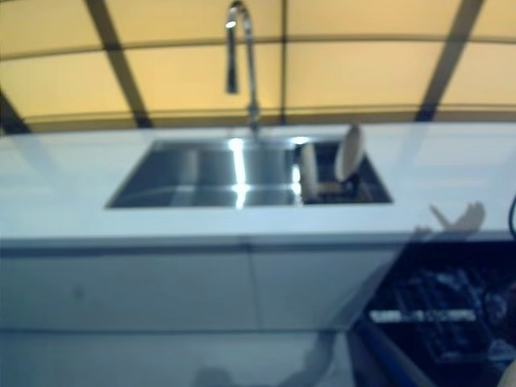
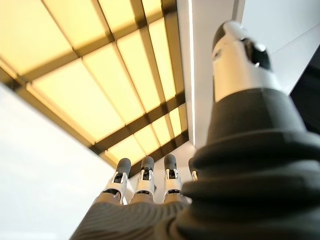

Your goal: Take plates into dishwasher

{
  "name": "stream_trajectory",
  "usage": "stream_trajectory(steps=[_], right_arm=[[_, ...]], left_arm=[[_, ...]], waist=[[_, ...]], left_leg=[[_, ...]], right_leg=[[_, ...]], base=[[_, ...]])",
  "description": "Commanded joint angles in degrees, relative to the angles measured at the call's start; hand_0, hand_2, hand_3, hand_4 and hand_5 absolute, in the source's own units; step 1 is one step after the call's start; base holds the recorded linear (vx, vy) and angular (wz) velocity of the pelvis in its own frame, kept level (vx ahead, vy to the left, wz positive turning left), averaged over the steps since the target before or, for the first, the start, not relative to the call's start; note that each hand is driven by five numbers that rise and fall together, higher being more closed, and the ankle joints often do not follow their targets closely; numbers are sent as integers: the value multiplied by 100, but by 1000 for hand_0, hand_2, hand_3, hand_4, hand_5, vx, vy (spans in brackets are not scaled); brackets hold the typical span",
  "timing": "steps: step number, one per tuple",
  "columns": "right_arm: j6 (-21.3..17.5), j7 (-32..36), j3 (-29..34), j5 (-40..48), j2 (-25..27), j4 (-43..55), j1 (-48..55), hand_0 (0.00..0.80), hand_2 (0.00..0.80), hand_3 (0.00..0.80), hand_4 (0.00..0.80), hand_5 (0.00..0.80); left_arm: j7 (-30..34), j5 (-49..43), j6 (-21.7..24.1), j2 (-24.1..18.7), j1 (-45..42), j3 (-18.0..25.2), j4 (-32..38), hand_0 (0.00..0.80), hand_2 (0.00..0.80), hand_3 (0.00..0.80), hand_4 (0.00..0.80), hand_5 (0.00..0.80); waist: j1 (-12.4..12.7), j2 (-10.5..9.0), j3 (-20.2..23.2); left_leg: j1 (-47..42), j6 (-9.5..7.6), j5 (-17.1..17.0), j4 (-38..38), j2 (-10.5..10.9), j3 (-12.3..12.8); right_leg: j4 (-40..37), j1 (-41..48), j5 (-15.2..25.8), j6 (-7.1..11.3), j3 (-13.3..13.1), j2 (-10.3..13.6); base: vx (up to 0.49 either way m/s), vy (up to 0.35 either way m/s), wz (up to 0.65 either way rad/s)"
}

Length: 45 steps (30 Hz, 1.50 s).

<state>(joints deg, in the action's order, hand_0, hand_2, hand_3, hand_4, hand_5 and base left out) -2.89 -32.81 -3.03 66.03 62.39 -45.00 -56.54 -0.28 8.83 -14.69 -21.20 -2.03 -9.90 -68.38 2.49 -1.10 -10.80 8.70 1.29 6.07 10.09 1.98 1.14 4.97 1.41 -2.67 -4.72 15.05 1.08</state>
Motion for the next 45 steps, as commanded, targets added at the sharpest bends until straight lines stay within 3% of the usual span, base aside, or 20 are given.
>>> stream_trajectory(steps=[1,4,9,16,17,19,20,22,25,26,28,31,33,36,39,45], right_arm=[[334,20,-145,-577,-33,687,-313,0,0,0,0,0],[837,615,-97,-1252,-119,760,41,0,0,0,0,0],[1198,1495,-293,-1460,-3,542,-1,0,0,0,0,0],[1435,1560,-576,-1518,41,556,-289,0,0,0,0,0],[1494,1640,-626,-1515,29,548,-326,0,0,0,0,0],[1582,1649,-750,-1545,44,566,-405,0,0,0,0,0],[1609,1696,-794,-1600,62,541,-415,0,0,0,0,0],[1584,1819,-872,-1624,65,534,-341,0,0,0,0,0],[1620,1860,-800,-1773,63,647,-60,0,0,0,0,0],[1614,1798,-744,-1834,63,677,38,0,0,0,0,0],[1382,1545,-698,-1811,96,650,141,0,0,0,0,0],[1262,1243,-663,-1982,26,503,-84,0,0,0,0,0],[1307,974,-719,-2094,-12,566,-360,0,0,0,0,0],[1483,647,-618,-2106,35,857,-362,0,0,0,0,0],[1817,947,-872,-2103,230,609,-655,0,0,0,0,0],[2103,1008,-1291,-2141,465,381,-996,0,0,0,0,0]], left_arm=[[-185,159,-68,-299,276,-128,83,0,0,0,0,0],[-353,212,75,-335,462,-158,-145,0,0,0,0,0],[-313,77,257,-423,504,-231,-25,0,0,0,0,0],[-86,-133,437,-369,417,-251,-1,0,0,0,0,0],[-64,-145,470,-362,413,-242,-2,0,0,0,0,0],[-1,-274,461,-377,448,-217,69,0,0,0,0,0],[14,-315,493,-382,452,-224,74,0,0,0,0,0],[17,-350,518,-390,449,-248,90,0,0,0,0,0],[-4,-373,501,-464,479,-205,169,0,0,0,0,0],[24,-423,471,-497,494,-205,219,0,0,0,0,0],[29,-444,539,-536,468,-313,256,0,0,0,0,0],[-40,-191,588,-586,453,-427,249,0,0,0,0,0],[-60,-86,468,-638,483,-324,356,0,0,0,0,0],[-183,60,205,-646,496,-278,440,0,0,0,0,0],[-27,-132,215,-547,436,-246,278,0,0,0,0,0],[48,-285,400,-365,283,-400,125,0,0,0,0,0]], waist=[[130,-103,87],[139,-119,258],[255,-189,410],[410,-293,401],[415,-312,394],[393,-377,337],[398,-405,305],[400,-436,245],[390,-476,287],[382,-492,303],[356,-420,271],[376,-204,220],[352,-124,135],[318,-207,225],[337,-275,395],[322,-280,544]], left_leg=[[-483,-131,-641,-1029,193,-186],[-926,-219,-677,-1495,167,-259],[-797,-281,-627,-1399,192,-304],[-587,-271,-529,-1209,174,-311],[-573,-275,-472,-1135,153,-194],[-402,-254,-258,-612,54,306],[-292,-279,-125,-329,46,400],[-198,-348,42,-54,3,472],[-305,-517,98,-175,112,380],[-407,-568,97,-269,149,420],[-782,-592,82,-581,167,400],[-1052,-451,-104,-902,-38,486],[-1086,-496,-115,-1021,-91,548],[-958,-470,-60,-981,-125,540],[-1091,-345,-240,-1379,-162,554],[-1076,-208,-283,-1509,-152,525]], right_leg=[[48,722,-553,489,-520,54],[-87,714,-508,642,-385,147],[-258,627,-449,624,-266,190],[-536,634,-309,670,-138,255],[-555,648,-301,689,-98,284],[-472,652,-320,711,85,388],[-424,655,-327,716,132,430],[-258,668,-378,734,178,491],[119,718,-358,809,137,517],[570,612,-153,844,235,610],[1538,123,63,949,95,716],[778,-34,-95,824,131,653],[210,-557,491,921,-87,600],[-419,-219,373,937,-140,482],[-863,41,388,1000,-20,388],[-997,179,308,1036,160,378]], base=[[246,155,-58],[199,69,-66],[104,19,-8],[72,27,35],[78,81,21],[59,88,37],[78,115,43],[129,142,33],[199,138,4],[238,141,2],[183,114,-4],[59,-31,-16],[-86,-122,-33],[63,-206,-14],[134,-149,4],[83,-62,22]])
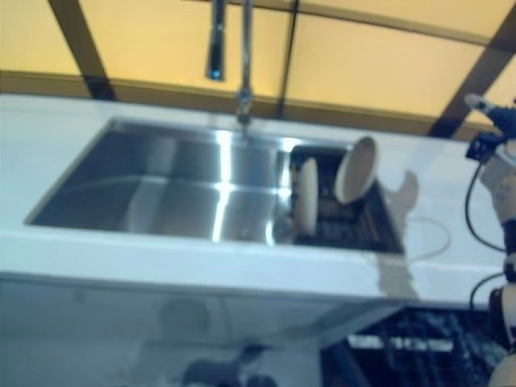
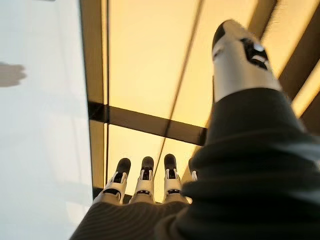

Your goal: Take plates into dishwasher

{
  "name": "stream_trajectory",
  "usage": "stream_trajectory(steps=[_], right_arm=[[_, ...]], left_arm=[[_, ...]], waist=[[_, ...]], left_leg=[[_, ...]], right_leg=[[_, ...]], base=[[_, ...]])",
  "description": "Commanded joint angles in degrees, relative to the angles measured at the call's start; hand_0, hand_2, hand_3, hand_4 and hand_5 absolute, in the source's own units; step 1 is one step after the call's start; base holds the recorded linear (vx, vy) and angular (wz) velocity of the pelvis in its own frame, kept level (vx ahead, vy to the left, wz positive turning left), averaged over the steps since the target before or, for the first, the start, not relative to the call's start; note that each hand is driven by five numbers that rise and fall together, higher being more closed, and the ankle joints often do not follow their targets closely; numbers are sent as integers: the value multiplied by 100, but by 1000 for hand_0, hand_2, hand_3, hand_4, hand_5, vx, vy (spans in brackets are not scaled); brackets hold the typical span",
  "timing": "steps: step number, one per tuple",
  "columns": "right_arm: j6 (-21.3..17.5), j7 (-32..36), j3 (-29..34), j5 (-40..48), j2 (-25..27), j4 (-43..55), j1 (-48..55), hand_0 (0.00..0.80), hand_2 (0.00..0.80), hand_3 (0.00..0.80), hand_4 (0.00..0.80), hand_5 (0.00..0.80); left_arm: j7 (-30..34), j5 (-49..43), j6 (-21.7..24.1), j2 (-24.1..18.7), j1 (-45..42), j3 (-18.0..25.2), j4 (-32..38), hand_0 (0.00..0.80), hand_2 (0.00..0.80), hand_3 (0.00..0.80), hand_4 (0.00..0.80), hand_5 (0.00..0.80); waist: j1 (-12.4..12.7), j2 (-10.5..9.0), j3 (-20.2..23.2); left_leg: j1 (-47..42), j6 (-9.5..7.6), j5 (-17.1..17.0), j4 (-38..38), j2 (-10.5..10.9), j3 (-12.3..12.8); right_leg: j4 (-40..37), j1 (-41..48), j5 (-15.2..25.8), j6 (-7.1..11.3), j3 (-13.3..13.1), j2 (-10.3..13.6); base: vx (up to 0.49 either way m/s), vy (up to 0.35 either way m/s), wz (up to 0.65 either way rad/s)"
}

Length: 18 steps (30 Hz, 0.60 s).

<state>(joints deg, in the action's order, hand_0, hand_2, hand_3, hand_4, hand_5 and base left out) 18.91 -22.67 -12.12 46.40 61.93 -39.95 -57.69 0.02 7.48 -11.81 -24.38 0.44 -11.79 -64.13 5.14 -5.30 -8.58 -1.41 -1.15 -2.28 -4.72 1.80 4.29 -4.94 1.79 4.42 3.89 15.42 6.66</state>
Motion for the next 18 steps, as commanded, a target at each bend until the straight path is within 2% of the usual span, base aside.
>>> stream_trajectory(steps=[1,5,10,18], right_arm=[[-42,-35,-408,-195,502,-112,-911,0,0,0,0,0],[25,-31,-466,-325,438,-38,-949,0,0,0,0,0],[460,-84,-675,-392,251,105,-1127,0,0,0,0,0],[590,-21,-954,-316,74,171,-1379,0,0,0,0,0]], left_arm=[[0,-165,148,-20,20,-258,-314,0,0,0,0,0],[-32,-156,173,-52,-60,-262,-302,0,0,0,0,0],[-6,-107,156,-126,-109,-268,-265,0,0,0,0,0],[-36,-3,256,-78,-69,-318,-205,0,0,0,0,0]], waist=[[57,152,317],[77,180,273],[119,189,106],[184,137,-99]], left_leg=[[-63,47,553,-28,-128,198],[-87,45,569,-28,-114,170],[-4,35,535,-28,-102,98],[206,67,484,-28,-138,11]], right_leg=[[-6,148,-404,190,159,-166],[-6,164,-391,226,234,-131],[-6,76,-357,246,254,-101],[-6,-89,-360,223,291,-123]], base=[[60,-13,7],[67,2,6],[35,5,4],[12,0,7]])
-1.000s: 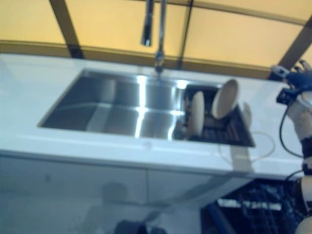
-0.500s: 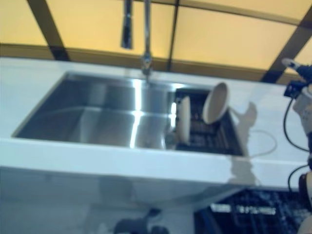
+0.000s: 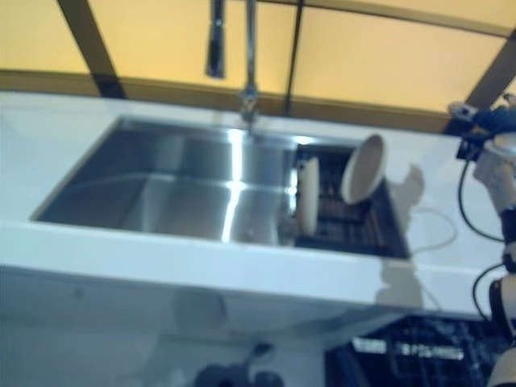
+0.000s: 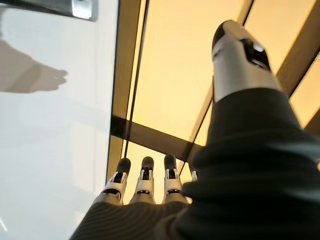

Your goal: Take plates into dishwasher

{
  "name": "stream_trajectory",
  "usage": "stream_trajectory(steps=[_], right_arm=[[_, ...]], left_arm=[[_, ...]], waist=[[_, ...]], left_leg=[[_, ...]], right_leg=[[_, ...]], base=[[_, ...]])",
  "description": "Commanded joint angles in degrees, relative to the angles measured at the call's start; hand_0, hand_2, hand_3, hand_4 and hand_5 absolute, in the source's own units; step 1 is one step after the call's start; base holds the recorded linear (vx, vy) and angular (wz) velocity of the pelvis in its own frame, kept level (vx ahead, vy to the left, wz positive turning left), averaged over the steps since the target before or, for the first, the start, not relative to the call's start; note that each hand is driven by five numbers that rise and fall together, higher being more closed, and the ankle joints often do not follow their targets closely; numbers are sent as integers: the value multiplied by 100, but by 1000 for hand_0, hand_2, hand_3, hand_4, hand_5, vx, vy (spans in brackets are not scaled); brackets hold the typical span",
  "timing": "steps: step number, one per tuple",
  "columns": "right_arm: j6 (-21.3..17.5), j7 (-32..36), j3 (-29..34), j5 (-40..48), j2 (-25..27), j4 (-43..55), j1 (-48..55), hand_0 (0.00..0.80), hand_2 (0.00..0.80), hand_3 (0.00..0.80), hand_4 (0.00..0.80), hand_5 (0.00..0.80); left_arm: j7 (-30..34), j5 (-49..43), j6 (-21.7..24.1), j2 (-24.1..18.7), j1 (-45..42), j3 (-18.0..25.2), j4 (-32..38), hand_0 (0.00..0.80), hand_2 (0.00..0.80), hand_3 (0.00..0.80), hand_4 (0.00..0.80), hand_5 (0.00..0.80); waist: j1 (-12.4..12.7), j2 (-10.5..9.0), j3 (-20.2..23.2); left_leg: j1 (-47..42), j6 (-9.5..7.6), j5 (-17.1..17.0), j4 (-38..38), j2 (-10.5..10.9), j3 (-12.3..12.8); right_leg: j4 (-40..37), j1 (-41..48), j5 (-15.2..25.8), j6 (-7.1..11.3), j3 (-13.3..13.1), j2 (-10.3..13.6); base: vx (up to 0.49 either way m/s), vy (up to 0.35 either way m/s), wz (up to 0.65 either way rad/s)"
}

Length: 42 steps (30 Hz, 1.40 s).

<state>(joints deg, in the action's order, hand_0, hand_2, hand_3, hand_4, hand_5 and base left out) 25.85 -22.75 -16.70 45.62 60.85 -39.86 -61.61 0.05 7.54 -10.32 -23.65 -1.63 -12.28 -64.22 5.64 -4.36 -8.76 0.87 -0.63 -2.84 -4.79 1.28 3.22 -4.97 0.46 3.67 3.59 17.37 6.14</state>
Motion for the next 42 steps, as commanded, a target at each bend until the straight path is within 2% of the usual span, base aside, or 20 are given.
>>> stream_trajectory(steps=[1,8,24,42], right_arm=[[-91,-15,-502,-213,167,174,-975,0,0,0,0,0],[-12,-57,-653,-184,6,242,-1112,0,0,0,0,0],[89,-58,-742,-203,-142,480,-1175,0,0,0,0,0],[374,344,-786,-380,-383,428,-946,0,0,0,0,0]], left_arm=[[-53,-20,101,-141,132,-269,-199,0,0,0,0,0],[-109,76,166,-164,142,-326,-209,0,0,0,0,0],[-207,186,191,-57,106,-294,-201,0,0,0,0,0],[-228,270,239,11,145,-360,-224,0,0,0,0,0]], waist=[[136,35,-93],[177,-21,-257],[178,77,-383],[149,215,-554]], left_leg=[[-23,18,536,-21,-89,112],[95,54,491,-21,-118,78],[162,105,445,-21,-103,48],[227,112,434,-21,-89,88]], right_leg=[[-3,49,-283,251,104,-73],[-3,-24,-285,212,158,-95],[-3,-32,-345,159,216,-76],[-3,-111,-353,129,164,-59]], base=[[55,-12,15],[22,-16,5],[1,2,1],[0,0,0]])
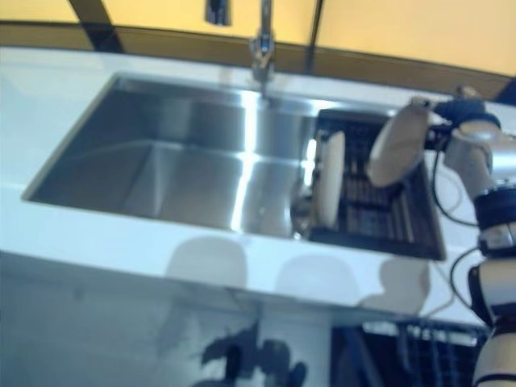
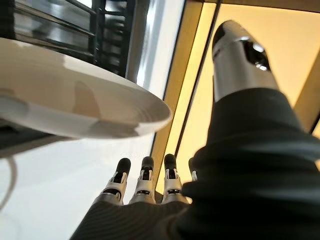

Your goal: Take plates into dishwasher

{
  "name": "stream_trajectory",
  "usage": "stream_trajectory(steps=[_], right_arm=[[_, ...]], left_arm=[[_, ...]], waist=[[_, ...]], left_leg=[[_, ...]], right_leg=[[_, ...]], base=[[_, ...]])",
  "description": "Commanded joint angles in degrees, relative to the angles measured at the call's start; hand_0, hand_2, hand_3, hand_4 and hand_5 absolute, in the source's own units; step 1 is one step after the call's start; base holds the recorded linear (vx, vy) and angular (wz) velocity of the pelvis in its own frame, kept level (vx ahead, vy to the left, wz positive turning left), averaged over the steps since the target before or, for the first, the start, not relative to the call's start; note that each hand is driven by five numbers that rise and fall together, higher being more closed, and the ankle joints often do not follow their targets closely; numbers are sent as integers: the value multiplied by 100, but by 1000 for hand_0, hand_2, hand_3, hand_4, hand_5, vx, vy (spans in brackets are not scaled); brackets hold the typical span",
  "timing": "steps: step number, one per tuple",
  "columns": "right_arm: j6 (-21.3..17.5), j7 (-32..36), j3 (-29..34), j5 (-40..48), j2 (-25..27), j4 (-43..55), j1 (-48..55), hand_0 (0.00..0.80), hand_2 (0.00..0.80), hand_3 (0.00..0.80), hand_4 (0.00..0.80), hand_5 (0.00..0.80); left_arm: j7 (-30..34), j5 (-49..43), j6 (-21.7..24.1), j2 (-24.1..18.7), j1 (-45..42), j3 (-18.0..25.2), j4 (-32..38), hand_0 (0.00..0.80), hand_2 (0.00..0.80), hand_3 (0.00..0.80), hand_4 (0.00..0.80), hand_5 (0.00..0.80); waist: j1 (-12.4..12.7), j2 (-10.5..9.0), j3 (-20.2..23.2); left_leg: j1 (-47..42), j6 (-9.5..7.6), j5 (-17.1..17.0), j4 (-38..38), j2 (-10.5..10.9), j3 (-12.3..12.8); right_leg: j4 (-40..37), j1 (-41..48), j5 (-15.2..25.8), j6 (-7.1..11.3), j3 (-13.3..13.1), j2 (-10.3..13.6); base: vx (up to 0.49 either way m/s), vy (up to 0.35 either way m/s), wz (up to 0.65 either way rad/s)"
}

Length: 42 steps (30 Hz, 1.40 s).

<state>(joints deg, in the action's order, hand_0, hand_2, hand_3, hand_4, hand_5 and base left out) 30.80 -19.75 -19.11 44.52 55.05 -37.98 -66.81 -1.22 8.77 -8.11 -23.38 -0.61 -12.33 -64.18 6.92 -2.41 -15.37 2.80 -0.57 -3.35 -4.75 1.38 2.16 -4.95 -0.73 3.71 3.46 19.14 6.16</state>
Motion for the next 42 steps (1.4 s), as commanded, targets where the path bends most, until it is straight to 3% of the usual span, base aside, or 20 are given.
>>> stream_trajectory(steps=[1,14,42], right_arm=[[-117,57,-544,-276,183,223,-417,0,0,0,0,0],[47,277,-672,-712,145,160,-476,0,0,0,0,0],[238,330,-680,-742,200,-92,-380,0,0,0,0,0]], left_arm=[[-104,159,12,-12,44,-366,-212,0,0,0,0,0],[-128,232,-3,25,112,-424,-114,0,0,0,0,0],[-163,499,97,64,-13,-453,9,0,0,0,0,0]], waist=[[21,28,101],[0,156,-46],[31,234,-132]], left_leg=[[43,105,481,-25,-97,196],[123,105,449,-25,-81,200],[157,110,431,-25,-77,192]], right_leg=[[-5,-1,-355,140,-16,-59],[-5,-88,-339,121,-41,-42],[-5,-117,-335,108,-15,-24]], base=[[0,0,0],[0,0,0],[0,0,0]])
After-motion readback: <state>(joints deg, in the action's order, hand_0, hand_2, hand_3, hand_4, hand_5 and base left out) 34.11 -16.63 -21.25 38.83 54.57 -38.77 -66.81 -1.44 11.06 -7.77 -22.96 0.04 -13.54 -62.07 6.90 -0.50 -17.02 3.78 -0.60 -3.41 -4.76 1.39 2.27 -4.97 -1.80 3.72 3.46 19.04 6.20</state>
